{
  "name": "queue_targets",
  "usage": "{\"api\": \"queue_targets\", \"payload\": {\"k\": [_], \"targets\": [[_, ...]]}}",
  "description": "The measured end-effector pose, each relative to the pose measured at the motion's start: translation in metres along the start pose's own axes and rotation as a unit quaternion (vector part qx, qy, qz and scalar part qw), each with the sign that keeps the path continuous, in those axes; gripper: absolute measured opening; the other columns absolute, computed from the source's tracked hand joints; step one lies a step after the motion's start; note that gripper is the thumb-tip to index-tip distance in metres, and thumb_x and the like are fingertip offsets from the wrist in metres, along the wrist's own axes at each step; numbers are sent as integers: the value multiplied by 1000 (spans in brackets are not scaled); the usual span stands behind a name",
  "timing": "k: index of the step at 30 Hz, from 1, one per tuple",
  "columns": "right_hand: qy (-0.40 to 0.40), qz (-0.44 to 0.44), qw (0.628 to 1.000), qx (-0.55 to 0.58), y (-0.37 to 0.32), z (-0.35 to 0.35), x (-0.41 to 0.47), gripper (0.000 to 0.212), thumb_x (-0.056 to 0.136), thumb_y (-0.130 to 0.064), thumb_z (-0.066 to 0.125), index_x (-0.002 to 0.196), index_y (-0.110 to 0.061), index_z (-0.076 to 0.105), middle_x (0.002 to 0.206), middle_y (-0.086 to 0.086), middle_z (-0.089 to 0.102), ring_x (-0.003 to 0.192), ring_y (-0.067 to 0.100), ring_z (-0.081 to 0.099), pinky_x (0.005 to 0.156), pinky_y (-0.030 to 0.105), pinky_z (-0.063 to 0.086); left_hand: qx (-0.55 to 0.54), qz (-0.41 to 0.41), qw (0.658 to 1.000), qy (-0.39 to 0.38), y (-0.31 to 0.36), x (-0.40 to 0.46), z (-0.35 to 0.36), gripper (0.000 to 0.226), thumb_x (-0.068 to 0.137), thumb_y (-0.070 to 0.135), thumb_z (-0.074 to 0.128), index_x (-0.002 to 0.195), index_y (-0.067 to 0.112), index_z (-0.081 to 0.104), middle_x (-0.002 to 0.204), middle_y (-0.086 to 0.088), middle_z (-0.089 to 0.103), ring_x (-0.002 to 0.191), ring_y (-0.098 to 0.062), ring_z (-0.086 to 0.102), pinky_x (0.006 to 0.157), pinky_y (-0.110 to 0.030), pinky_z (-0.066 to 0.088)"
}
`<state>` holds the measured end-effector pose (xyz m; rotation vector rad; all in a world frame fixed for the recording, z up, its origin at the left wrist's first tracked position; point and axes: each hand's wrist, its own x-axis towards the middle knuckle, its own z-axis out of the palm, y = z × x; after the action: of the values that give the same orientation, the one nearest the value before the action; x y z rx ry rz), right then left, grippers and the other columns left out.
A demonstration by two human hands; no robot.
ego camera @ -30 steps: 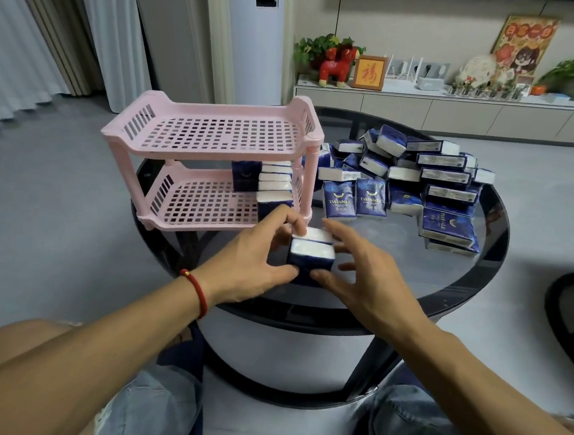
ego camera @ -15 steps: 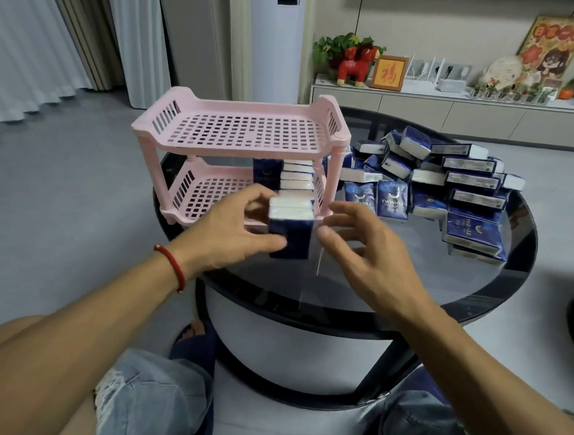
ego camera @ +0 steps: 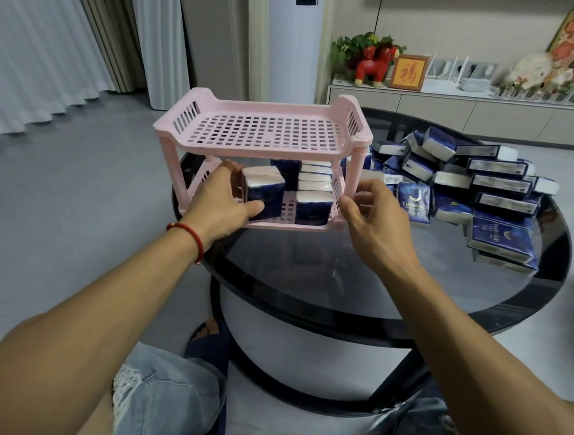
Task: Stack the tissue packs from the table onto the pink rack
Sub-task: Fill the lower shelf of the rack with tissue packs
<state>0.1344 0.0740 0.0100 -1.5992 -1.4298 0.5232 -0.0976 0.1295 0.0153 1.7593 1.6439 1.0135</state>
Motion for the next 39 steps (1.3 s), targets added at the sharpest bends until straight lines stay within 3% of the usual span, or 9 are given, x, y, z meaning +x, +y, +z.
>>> {"api": "queue_targets", "payload": {"k": [8,13,16,19,25,29,33,36,39], "targets": [[12,35,999,-1,0,6,13,12,98,-29,61,103,-18,63,95,-4,73,89,21,69,84,51,57,-55,-38,997,-34,-8,33,29,49,83,5,81,123,16,55,114,-1,68,109,-20,65,98,-35,55],[-2,34,999,-12,1,3,17,14,99,-30,61,103,-18,65,97,-2,74,89,20,69,81,41,54,-51,-19,997,-46,-11,47,39,58,83,11,82,135,21,58,124,4,67,110,-17,66,100,-37,56],[-11,36,999,-8,0,2,17,14,100,-30,61,106,-18,65,96,-2,72,86,14,69,73,33,48,-25,13,999,-40,-9,49,43,63,88,10,77,144,26,54,134,7,62,116,-12,60,98,-22,47],[-13,35,999,-2,0,1,17,14,100,-29,61,108,-18,65,95,-3,71,84,9,67,65,25,45,18,43,998,-44,-6,49,47,57,87,5,72,137,27,60,125,6,68,111,-12,62,80,-5,43],[-15,27,1000,-8,1,0,16,14,100,-30,62,106,-17,66,95,-2,72,88,15,68,80,37,53,70,56,995,-33,-7,52,55,52,88,11,74,136,23,58,129,-2,67,117,-23,62,92,-22,40],[-18,23,999,-16,3,-2,17,13,100,-30,62,105,-19,67,94,-4,71,89,15,68,78,34,50,72,55,996,-23,-7,57,58,50,89,18,75,136,23,59,132,-2,67,120,-25,62,94,-24,41],[-16,21,999,-18,2,-1,16,14,100,-31,63,104,-19,67,97,-2,73,91,18,68,84,40,54,49,29,998,-19,-11,65,60,52,84,25,81,133,28,63,128,2,68,118,-21,62,98,-25,45],[-14,16,999,-25,3,-1,16,14,99,-31,63,104,-19,67,98,-2,73,91,18,68,86,42,55,3,3,1000,-24,-14,69,59,58,78,29,87,131,33,65,126,6,69,118,-20,63,105,-33,50],[-14,17,1000,-19,3,-1,15,14,100,-31,63,106,-19,66,100,-3,73,90,15,68,84,39,55,-25,-12,999,-42,-17,72,56,64,74,27,91,133,33,65,127,7,69,117,-19,63,106,-37,51]]}}
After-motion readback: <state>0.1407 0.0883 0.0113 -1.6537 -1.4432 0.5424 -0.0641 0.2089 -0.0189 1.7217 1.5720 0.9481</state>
